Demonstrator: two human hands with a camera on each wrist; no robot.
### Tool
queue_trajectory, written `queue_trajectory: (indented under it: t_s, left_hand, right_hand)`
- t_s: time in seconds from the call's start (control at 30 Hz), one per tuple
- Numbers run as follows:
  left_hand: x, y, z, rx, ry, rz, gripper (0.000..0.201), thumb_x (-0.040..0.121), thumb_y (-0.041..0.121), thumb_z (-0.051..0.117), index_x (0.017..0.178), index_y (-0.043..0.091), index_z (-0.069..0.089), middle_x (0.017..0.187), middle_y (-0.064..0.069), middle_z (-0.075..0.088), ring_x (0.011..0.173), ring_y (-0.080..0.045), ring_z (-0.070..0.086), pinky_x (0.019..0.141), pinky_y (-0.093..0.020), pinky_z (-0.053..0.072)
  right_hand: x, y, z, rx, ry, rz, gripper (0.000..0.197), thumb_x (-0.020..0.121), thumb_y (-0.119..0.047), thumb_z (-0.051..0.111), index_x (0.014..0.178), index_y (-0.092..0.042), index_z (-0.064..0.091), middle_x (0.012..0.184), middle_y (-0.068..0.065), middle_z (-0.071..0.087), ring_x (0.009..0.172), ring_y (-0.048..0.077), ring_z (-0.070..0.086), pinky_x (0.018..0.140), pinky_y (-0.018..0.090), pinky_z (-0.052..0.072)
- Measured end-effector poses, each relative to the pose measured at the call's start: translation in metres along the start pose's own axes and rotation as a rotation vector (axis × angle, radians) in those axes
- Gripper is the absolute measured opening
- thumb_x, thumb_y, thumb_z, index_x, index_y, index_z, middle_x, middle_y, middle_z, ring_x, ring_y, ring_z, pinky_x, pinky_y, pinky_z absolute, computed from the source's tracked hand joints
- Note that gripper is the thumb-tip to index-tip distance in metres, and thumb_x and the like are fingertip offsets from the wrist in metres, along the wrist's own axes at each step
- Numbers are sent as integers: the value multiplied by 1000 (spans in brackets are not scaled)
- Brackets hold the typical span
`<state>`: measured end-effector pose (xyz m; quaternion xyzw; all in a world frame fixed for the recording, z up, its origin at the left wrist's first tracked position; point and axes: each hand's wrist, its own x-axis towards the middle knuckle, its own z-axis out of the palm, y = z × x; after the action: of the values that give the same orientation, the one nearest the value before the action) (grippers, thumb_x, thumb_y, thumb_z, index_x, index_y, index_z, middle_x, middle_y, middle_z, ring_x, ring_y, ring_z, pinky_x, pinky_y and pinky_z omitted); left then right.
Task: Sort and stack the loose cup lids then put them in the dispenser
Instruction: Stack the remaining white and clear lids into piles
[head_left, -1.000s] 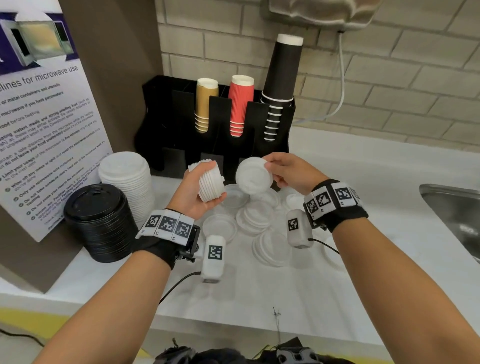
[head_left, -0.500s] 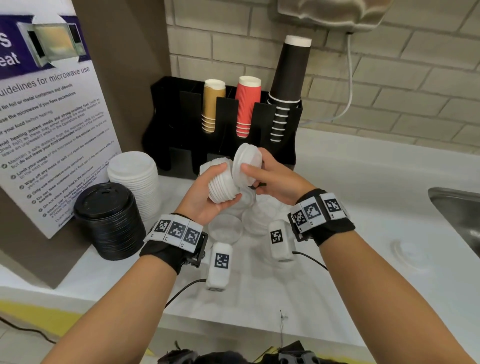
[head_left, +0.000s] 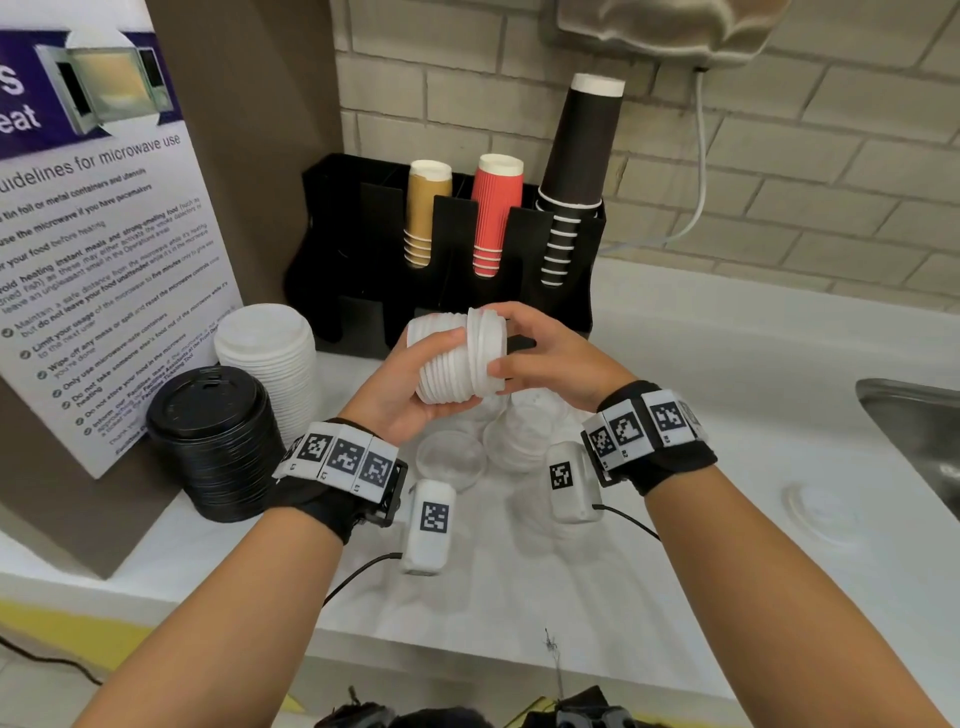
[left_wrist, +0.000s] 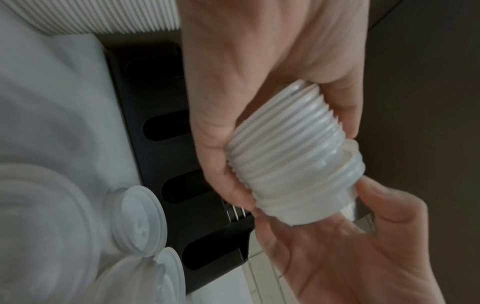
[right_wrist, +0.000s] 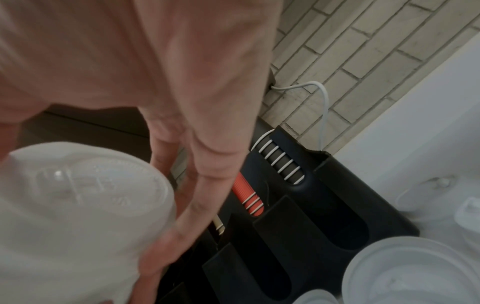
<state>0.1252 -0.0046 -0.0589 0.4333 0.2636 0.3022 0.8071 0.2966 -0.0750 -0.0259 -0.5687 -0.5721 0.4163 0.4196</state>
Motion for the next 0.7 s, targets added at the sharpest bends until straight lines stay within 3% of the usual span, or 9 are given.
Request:
queue_trajectory:
  t_s: [0.1,0.17,0.3,0.47,0.6,0.7]
  left_hand:
    - [-1,-2,5,-5,8,18,76,77,33,73,143,18,39,139,-18,51,124,-37,54,76,-42,59]
    - [-2,-5,8,-27,19,34,74,77,32,69,143,18,38,140,-19,50,124,-38,54,82,-46,57]
    - [-2,-6,12,-41,35,55,75,76,30,74,141,17,39,139,-19,51,123,-37,55,91,-54,52]
    - [-3,-5,12,-55,63,78,74,76,28,74,141,17,40,140,-19,50,124,-37,54,85,-48,55]
    - [-6,-1,7,-52,62,33,79,72,28,73,143,17,39,142,-18,49,126,-36,52,76,-43,57]
    - [-8,-1,5,-35,37,22,77,75,30,74,143,17,40,142,-18,50,125,-36,53,78,-43,57]
  right_hand:
    - [-1,-2,0,-36,-2,-6,56,82,-9,70,130,-27,46,120,7,53,102,28,63,81,40,58]
    - [-3,-2,1,-50,-3,-17,56,81,-10,70,127,-30,45,119,7,54,97,28,66,80,40,59]
    - [-3,-3,3,-72,8,-29,54,80,-11,71,123,-32,47,116,6,56,98,27,66,80,38,59]
    - [-5,-6,3,-24,20,-49,54,80,-9,70,124,-30,49,115,7,58,96,20,67,75,29,56]
    - [-8,-8,-4,20,50,-64,56,82,-5,67,129,-29,50,120,8,56,97,21,65,85,47,56]
    - [-9,-10,-3,-18,-7,-60,60,82,-4,67,133,-30,50,125,6,55,104,24,64,88,46,55]
